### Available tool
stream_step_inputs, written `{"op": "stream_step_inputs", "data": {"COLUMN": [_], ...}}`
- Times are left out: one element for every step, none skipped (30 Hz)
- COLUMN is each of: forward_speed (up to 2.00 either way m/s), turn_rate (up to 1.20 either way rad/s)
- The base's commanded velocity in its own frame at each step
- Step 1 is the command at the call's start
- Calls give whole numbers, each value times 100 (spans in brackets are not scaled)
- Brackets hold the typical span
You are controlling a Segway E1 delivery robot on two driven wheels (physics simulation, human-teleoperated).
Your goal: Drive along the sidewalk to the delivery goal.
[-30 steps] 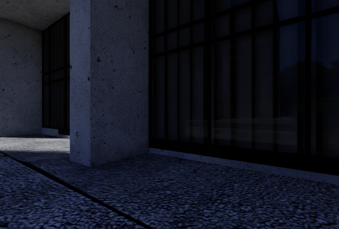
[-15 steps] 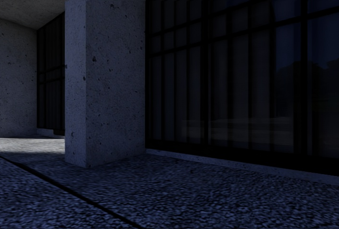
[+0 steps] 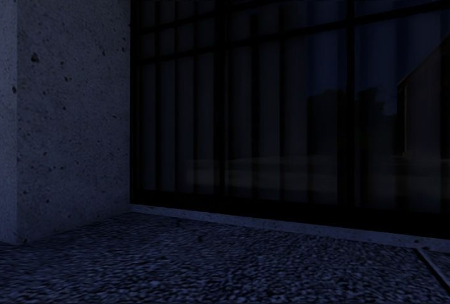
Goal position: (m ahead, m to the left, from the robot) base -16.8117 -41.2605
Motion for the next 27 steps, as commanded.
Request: {"op": "stream_step_inputs", "data": {"forward_speed": [75, 76, 76, 77, 77, 77, 77, 77, 77, 77, 77, 78, 81, 87, 94, 94, 96, 97, 97, 97, 97, 97, 98, 98, 98, 98, 98], "turn_rate": [-58, -58, -58, -58, -58, -58, -58, -58, -58, -58, -58, -58, -61, -65, -66, -66, -66, -66, -66, -68, -68, -68, -70, -74, -77, -79, -79]}}
